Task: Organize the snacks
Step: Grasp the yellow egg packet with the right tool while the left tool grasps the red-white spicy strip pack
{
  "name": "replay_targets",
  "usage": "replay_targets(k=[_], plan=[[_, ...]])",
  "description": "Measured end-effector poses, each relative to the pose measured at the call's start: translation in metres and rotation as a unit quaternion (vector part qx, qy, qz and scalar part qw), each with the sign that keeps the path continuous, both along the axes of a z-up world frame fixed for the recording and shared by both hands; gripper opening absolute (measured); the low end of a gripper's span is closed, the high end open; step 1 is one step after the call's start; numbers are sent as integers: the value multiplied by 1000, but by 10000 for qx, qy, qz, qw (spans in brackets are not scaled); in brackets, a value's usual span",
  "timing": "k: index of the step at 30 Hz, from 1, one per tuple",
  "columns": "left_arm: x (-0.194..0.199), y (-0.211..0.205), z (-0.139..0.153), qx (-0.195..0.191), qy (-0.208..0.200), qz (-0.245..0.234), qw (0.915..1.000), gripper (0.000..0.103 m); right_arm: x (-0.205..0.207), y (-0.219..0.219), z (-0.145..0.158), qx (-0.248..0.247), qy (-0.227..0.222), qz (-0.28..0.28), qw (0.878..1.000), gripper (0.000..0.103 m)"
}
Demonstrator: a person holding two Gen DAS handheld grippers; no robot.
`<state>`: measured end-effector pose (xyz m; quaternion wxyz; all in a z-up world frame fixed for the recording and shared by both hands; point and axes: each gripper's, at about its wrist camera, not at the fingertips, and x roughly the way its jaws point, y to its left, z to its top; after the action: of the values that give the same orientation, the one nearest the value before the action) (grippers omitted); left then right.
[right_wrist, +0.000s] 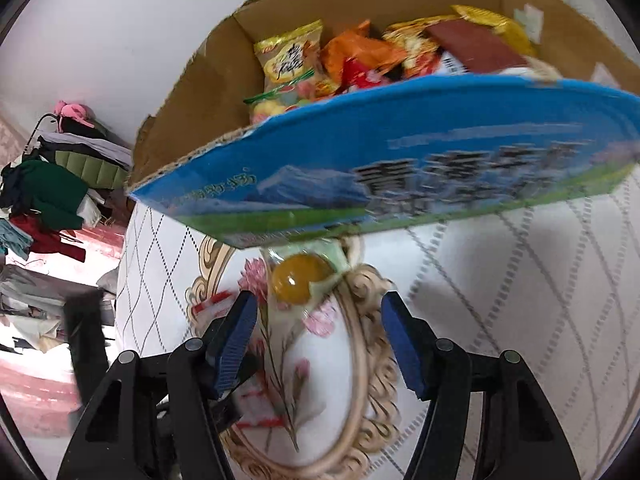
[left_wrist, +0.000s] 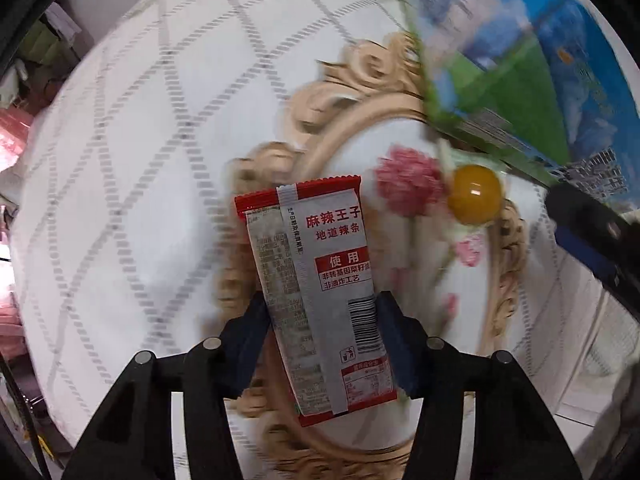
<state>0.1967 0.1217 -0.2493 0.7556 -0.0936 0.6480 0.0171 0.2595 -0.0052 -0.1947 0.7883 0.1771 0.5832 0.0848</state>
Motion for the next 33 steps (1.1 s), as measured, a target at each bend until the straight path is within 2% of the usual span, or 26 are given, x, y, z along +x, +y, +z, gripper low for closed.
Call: replay_targets(k=[4, 7, 10, 13, 15, 23, 27, 30, 33], plan=[[-4, 19, 1, 28, 36, 115, 9999, 51, 18, 20, -19, 25, -5, 55, 10000, 67], [-4, 19, 0, 40, 69, 92, 9999, 51, 27, 36, -36, -281, 93, 167, 9994, 67], [-2, 14, -2, 71, 66, 49, 9999, 51, 25, 50, -44, -678, 41, 425, 9968, 62], [2, 9, -1, 35, 68, 22, 10000, 51, 16, 55, -45, -776, 91, 684, 9946, 46], [3, 1, -2, -62, 121, -37, 9999, 51, 6, 54, -44, -907, 146, 781, 9927, 46], [-29, -64, -13, -344, 443, -606, 9966, 51, -71, -1, -50, -816, 817, 820, 9899, 46], [-44, -92, -21, -306, 568, -799, 9947, 52, -106, -29, -58, -772, 1108, 680, 9885, 46], [-45, -103, -28, -278, 646, -799, 9943, 58, -119, -44, -65, -543, 1152, 428, 9909, 47], [-47, -101, -35, -326, 756, -742, 9938, 59, -121, -47, -71, -298, 1107, 157, 9933, 48]])
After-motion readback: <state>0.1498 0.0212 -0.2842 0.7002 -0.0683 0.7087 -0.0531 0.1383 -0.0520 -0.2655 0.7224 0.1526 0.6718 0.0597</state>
